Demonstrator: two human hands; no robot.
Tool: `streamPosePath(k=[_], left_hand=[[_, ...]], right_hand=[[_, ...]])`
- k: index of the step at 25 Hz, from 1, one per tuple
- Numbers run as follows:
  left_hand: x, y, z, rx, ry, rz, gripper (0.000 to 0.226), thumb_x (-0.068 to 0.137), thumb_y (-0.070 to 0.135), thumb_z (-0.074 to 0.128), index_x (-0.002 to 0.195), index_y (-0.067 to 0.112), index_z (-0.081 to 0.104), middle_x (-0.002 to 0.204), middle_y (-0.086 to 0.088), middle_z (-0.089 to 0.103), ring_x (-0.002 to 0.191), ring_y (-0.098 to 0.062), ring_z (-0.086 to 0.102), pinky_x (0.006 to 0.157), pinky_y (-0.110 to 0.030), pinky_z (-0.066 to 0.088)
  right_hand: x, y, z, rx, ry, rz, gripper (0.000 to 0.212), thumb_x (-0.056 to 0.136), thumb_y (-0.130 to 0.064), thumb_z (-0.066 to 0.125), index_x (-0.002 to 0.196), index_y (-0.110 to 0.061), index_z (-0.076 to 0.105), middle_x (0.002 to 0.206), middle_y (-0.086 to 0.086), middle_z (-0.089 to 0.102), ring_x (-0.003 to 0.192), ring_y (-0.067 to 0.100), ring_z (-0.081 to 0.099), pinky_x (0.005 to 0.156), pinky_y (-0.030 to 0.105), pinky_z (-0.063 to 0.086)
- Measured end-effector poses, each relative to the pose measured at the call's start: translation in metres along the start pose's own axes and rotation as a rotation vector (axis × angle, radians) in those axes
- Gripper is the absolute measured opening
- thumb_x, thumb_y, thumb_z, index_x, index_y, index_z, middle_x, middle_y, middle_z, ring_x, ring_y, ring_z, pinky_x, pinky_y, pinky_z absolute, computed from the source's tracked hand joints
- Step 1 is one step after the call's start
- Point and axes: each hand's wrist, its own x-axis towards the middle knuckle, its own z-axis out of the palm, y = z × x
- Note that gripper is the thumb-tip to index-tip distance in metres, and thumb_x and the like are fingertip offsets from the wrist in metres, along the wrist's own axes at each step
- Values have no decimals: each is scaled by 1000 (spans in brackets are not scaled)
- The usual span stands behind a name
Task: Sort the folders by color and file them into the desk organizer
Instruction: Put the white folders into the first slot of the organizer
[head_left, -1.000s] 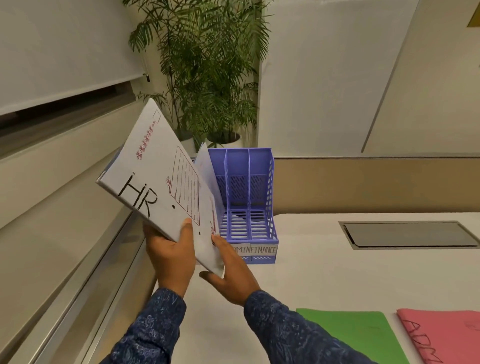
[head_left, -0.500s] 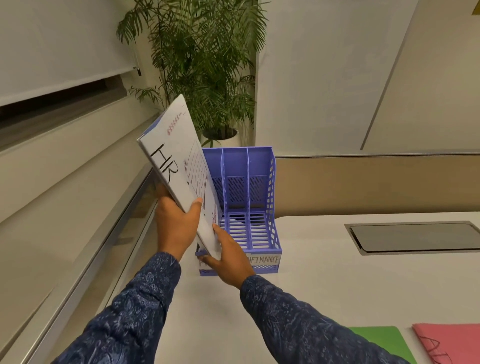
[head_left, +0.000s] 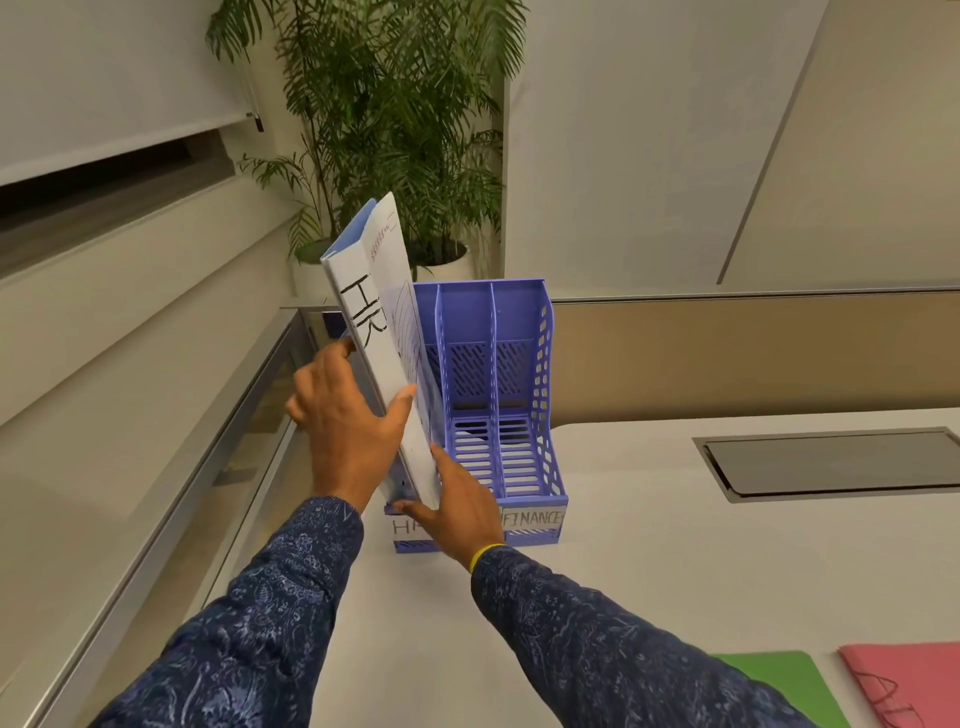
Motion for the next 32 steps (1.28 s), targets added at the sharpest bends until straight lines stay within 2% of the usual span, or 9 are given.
streamPosePath(k=[4,8,11,14,18,20,23,27,32], left_hand=[[2,-4,-1,54,25,10,77,72,44,80,132,18,40,144,-8,39,133,-30,32,102,-52,32],[2,-12,-5,108,16,3,75,71,47,80,130,21,43,149,-10,32,137,-32,27,107,-54,29],[5,-16,-8,43,3,-10,70,72,43,81,128,21,44,150,-9,26,138,-31,26,108,-56,36],[9,-20,-10,-159,-9,-34,68,75,32,82,128,20,41,146,-5,27,132,-23,38,102,-43,48],[10,-23,-11,-242,-23,-48,74,77,25,81,135,21,36,143,-1,31,117,-3,41,96,-30,48],[10,-24,-10,-273,-45,-72,79,77,25,81,138,25,31,141,-1,33,118,-3,43,94,-32,51],[9,-26,-10,-317,-67,-108,85,79,25,79,143,28,23,143,-4,33,128,-15,45,93,-41,54],[7,-29,-12,-307,-77,-78,88,82,24,76,147,38,17,148,7,28,125,3,32,94,-32,47],[-2,-33,-16,-287,-140,-100,87,84,25,74,145,45,15,146,10,31,119,3,36,76,-15,47]], right_hand=[[4,1,-2,-90,25,-23,90,79,-72,58,150,-27,26,133,2,57,114,23,61,92,40,56],[10,-1,0,-165,29,-23,89,82,-71,55,151,-27,21,132,3,58,111,24,63,88,41,58],[14,-1,3,-199,34,-6,89,84,-69,53,153,-24,19,134,5,57,110,26,64,88,42,58],[18,-1,5,-265,16,-9,88,86,-70,50,153,-22,18,130,7,60,106,27,65,84,42,58],[21,0,6,-326,-8,-11,90,85,-72,48,152,-19,20,128,7,62,104,28,65,81,42,56],[18,0,8,-303,-27,-11,95,83,-76,49,152,-18,19,136,7,57,109,28,64,85,43,55],[13,1,11,-276,-34,-17,96,81,-77,50,151,-18,21,147,5,46,114,29,61,89,44,56],[11,-4,8,-316,13,-47,92,82,-75,50,149,-18,23,148,3,42,116,28,58,92,45,53],[6,-10,-2,-329,14,-59,92,85,-73,48,152,-18,20,156,4,35,135,28,43,108,46,42]])
